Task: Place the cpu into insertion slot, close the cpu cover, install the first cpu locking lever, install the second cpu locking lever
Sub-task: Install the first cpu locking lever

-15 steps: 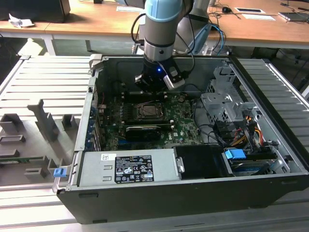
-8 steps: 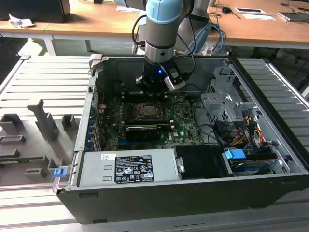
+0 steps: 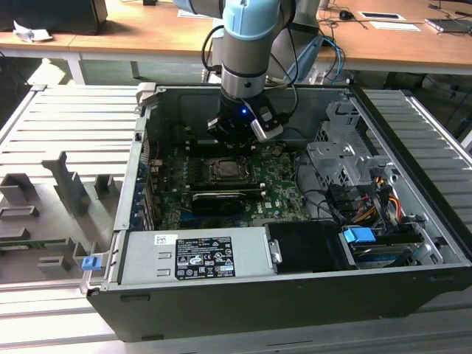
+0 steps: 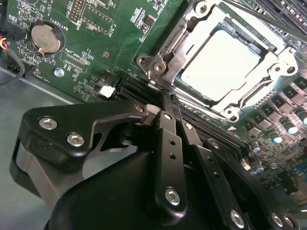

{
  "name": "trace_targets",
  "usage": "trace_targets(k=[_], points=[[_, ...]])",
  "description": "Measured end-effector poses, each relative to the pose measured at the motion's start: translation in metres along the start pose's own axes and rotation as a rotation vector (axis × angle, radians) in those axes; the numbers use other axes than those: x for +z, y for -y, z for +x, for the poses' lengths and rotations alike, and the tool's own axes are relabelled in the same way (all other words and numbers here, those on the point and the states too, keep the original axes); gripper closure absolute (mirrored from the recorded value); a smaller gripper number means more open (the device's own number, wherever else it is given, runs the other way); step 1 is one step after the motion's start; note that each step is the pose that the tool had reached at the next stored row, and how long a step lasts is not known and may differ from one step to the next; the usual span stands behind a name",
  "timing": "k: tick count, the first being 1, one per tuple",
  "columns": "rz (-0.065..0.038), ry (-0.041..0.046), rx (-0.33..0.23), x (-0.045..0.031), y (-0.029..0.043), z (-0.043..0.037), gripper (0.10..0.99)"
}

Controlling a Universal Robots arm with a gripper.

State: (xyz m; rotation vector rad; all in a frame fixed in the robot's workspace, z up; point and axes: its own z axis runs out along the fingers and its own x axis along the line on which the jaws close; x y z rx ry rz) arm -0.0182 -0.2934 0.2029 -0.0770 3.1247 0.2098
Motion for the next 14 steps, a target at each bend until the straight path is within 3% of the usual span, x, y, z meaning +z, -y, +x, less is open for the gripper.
trace_targets(k=[10, 14], points=[[0.002, -0.0001, 0.0, -0.0027, 0.0005, 0.0, 0.98], [0.016, -0.001, 0.0, -0.0015, 0.0007, 0.0001, 0.98]])
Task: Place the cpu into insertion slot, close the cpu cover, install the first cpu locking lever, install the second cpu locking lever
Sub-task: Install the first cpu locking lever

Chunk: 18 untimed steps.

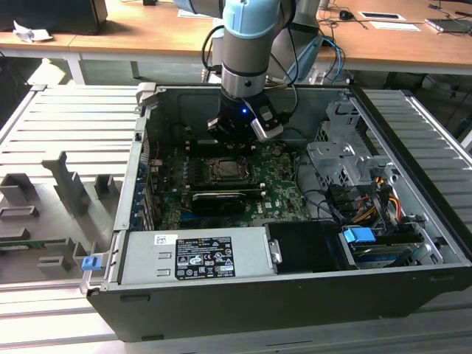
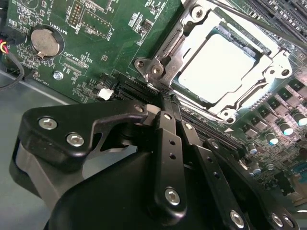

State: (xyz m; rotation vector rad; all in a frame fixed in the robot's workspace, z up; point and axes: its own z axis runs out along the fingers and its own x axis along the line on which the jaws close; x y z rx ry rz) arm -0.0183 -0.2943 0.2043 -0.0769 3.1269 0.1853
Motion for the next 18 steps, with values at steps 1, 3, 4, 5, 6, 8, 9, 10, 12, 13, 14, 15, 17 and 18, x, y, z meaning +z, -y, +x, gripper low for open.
trace_targets(k=[1, 3, 4, 5, 6, 8, 9, 10, 12, 13, 14, 15, 17, 18], points=[[0.003, -0.0002, 0.0, 0.0004, 0.0001, 0.0, 0.98], [0.009, -0.0005, 0.0, 0.0017, 0.0002, 0.0, 0.98], [0.009, -0.0006, 0.0, 0.0021, 0.0002, 0.0, 0.98], [0.009, -0.0005, 0.0, 0.0024, 0.0003, 0.0001, 0.98], [0.005, -0.0004, 0.0, 0.0025, 0.0005, 0.0001, 0.98], [-0.008, 0.0003, 0.0, 0.0023, 0.0003, 0.0001, 0.98], [-0.008, 0.0005, 0.0, -0.001, -0.0002, 0.0, 0.98], [-0.007, 0.0003, 0.0, -0.005, -0.0006, 0.0, 0.98], [-0.006, 0.0002, 0.0, -0.0152, -0.0018, -0.0002, 0.98], [-0.006, 0.0002, 0.0, -0.0157, -0.0016, -0.0002, 0.98], [-0.006, 0.0003, 0.0, -0.0159, -0.0004, -0.0001, 0.98], [-0.006, 0.0001, 0.0, -0.016, 0.0005, -0.0001, 0.98], [-0.006, 0.0003, 0.0, -0.0161, 0.0016, 0.0, 0.98], [-0.006, 0.0002, 0.0, -0.0162, 0.002, 0.0, 0.98]])
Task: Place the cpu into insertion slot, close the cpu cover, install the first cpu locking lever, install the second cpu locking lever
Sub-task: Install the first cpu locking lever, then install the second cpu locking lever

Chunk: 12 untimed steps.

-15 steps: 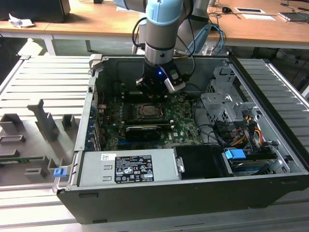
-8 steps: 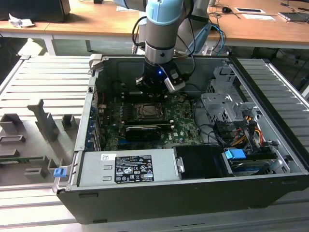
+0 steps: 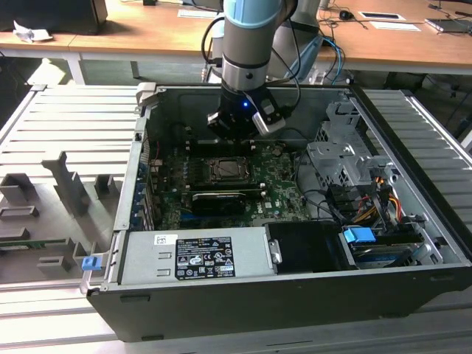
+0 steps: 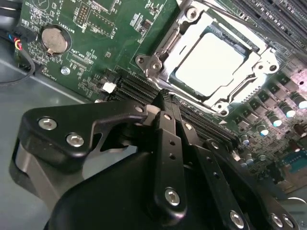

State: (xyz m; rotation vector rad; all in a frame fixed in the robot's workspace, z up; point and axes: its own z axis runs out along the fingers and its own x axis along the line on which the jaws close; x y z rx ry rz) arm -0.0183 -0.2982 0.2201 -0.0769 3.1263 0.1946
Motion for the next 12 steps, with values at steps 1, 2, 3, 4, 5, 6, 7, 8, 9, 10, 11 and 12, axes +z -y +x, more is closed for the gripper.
trace_targets(k=[1, 2, 3, 4, 5, 6, 7, 8, 9, 10, 11, 12], points=[[0.0, 0.0, 0.0, -0.0001, 0.0004, 0.0, 0.98], [0.0, 0.0, 0.0, -0.0001, 0.0007, 0.0, 0.98], [0.0, 0.0, 0.0, -0.0001, 0.0011, 0.0001, 0.98], [0.0, 0.0001, 0.0, -0.0002, 0.0015, 0.0001, 0.98], [0.0, 0.0, 0.0, -0.0002, 0.0018, 0.0001, 0.98], [0.0, 0.0, 0.0, -0.0002, 0.0021, 0.0001, 0.98], [0.0, 0.0, 0.0, -0.0003, 0.0024, 0.0001, 0.98], [0.0, 0.0001, 0.0, -0.0003, 0.0027, 0.0001, 0.98], [0.0, 0.0, 0.0, -0.0004, 0.0031, 0.0001, 0.98], [0.0, 0.0, 0.0, -0.0005, 0.0042, 0.0002, 0.98], [0.0, 0.0, 0.0, -0.0013, 0.01, 0.0005, 0.98], [0.0, 0.0, 0.0, -0.0017, 0.0134, 0.0007, 0.98]])
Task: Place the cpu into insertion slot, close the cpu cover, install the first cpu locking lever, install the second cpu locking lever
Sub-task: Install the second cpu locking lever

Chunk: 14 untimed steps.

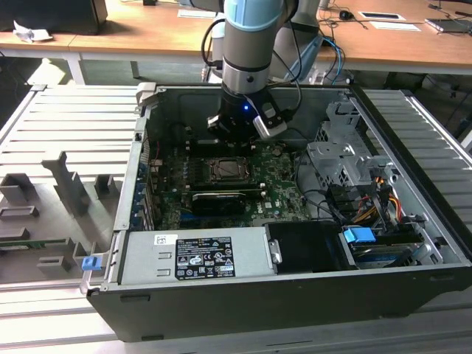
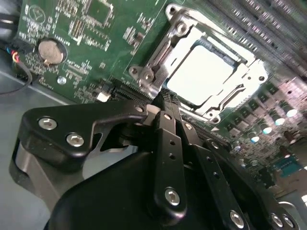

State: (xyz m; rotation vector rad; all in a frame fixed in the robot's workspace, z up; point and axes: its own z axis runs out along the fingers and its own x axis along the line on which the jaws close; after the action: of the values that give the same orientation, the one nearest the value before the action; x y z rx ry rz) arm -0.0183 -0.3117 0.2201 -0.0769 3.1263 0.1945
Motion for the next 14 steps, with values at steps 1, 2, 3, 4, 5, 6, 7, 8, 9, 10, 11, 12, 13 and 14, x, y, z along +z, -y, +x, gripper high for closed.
trace_targets(k=[1, 2, 3, 4, 5, 6, 7, 8, 9, 10, 11, 12, 13, 14], points=[[0.0, 0.0001, 0.0, -0.0004, 0.0032, 0.0002, 0.98], [0.0, 0.0, 0.0, -0.0007, 0.0057, 0.0003, 0.98], [0.0, 0.0, 0.0, -0.0012, 0.0092, 0.0005, 0.98], [0.0, 0.0, 0.0, -0.0014, 0.0111, 0.0006, 0.98], [0.0, 0.0, 0.0, -0.0018, 0.014, 0.0006, 0.98], [0.0, -0.0001, 0.0, -0.0037, 0.0148, 0.0007, 0.98], [0.0, 0.0001, 0.0, -0.0067, 0.0147, 0.0008, 0.98], [0.0, 0.0, 0.0, -0.0098, 0.0144, 0.0008, 0.98], [0.0, 0.0, 0.0, -0.0145, 0.0138, 0.0007, 0.98], [0.0, 0.0001, 0.0, -0.0191, 0.0133, 0.0006, 0.98], [0.0, 0.0, 0.0, -0.0257, 0.0124, 0.0005, 0.98], [0.0, -0.0001, 0.0, -0.031, 0.0118, 0.0005, 0.98], [0.0, -0.0001, 0.0, -0.0333, 0.0122, 0.0004, 0.98], [0.0, 0.0, 0.0, -0.0338, 0.0167, 0.0008, 0.98]])
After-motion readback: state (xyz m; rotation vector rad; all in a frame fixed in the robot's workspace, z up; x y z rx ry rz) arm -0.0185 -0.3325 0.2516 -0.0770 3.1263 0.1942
